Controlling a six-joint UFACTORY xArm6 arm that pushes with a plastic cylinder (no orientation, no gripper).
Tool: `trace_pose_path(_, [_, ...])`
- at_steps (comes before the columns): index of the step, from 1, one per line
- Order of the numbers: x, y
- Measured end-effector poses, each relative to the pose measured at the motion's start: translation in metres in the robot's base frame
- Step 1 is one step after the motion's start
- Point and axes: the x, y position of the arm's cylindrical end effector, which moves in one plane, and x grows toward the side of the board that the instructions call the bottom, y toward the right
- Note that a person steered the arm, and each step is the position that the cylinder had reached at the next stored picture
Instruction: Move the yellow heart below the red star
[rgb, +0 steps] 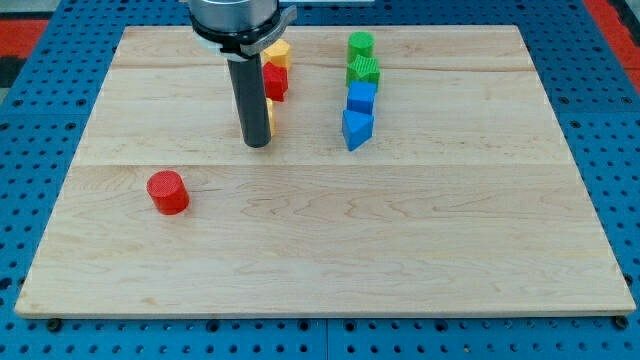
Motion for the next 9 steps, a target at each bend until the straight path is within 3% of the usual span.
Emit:
trace_pose_path(4, [-0.009, -0.002])
trace_pose_path(5, [0.002, -0.029])
trace_pose_path(7, [-0.032, -0.075])
trace_pose_path(9, [-0.033, -0.04])
